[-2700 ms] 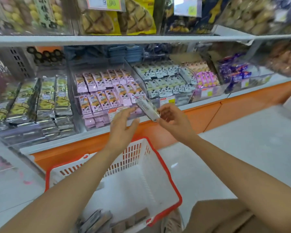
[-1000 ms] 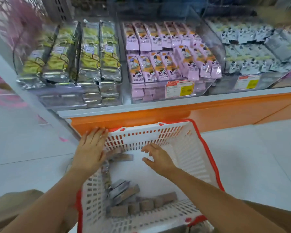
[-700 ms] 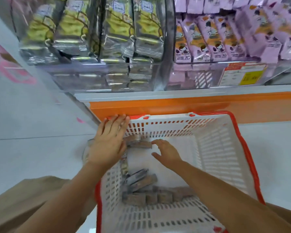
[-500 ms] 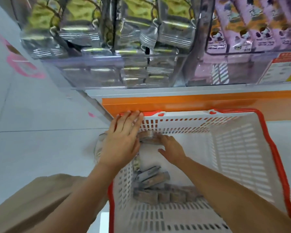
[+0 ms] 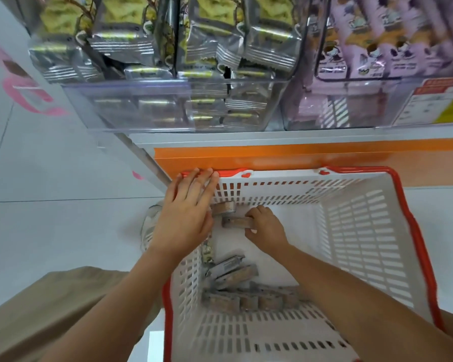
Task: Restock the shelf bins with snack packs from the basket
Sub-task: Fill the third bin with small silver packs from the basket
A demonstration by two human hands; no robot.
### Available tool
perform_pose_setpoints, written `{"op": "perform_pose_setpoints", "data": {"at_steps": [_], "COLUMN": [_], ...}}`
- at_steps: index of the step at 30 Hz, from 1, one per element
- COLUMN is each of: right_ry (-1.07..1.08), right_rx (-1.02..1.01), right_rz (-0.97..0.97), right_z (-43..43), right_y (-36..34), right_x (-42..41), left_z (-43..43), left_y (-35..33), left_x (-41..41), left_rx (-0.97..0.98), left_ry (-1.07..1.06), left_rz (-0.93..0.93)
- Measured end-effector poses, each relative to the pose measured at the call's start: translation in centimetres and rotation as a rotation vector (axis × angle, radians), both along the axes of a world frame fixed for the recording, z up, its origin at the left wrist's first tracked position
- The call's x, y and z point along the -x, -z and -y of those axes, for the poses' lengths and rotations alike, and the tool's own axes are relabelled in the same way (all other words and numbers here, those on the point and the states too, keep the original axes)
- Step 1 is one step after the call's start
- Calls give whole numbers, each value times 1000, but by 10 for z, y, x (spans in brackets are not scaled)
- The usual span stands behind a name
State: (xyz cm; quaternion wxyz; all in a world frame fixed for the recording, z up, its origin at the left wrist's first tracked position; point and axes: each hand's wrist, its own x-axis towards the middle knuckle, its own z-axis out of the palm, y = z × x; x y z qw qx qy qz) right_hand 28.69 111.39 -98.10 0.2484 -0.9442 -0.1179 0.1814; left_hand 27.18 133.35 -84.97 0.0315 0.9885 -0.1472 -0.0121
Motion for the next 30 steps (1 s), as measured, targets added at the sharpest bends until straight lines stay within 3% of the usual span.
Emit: {"op": "perform_pose_setpoints", "data": {"at_steps": [10, 16, 20, 24, 30], "right_ry": [114, 263, 314, 321, 276], "right_rx": [-349, -664, -798, -835, -691], "right_rz": [29, 67, 146, 246, 277], "right_z": [50, 77, 98, 123, 162], "right_y": [-100, -187, -232, -261, -286], "right_x": [6, 17, 27, 37, 55], "left_z": [22, 91, 130, 162, 200], "left_y": [-12, -44, -75, -106, -144], "left_x": [6, 16, 15, 18, 11], "left_rx": [133, 635, 841, 969, 1166], "left_ry": [-40, 2, 45, 86, 7], "left_rz": [-5, -333, -357, -375, -338]}}
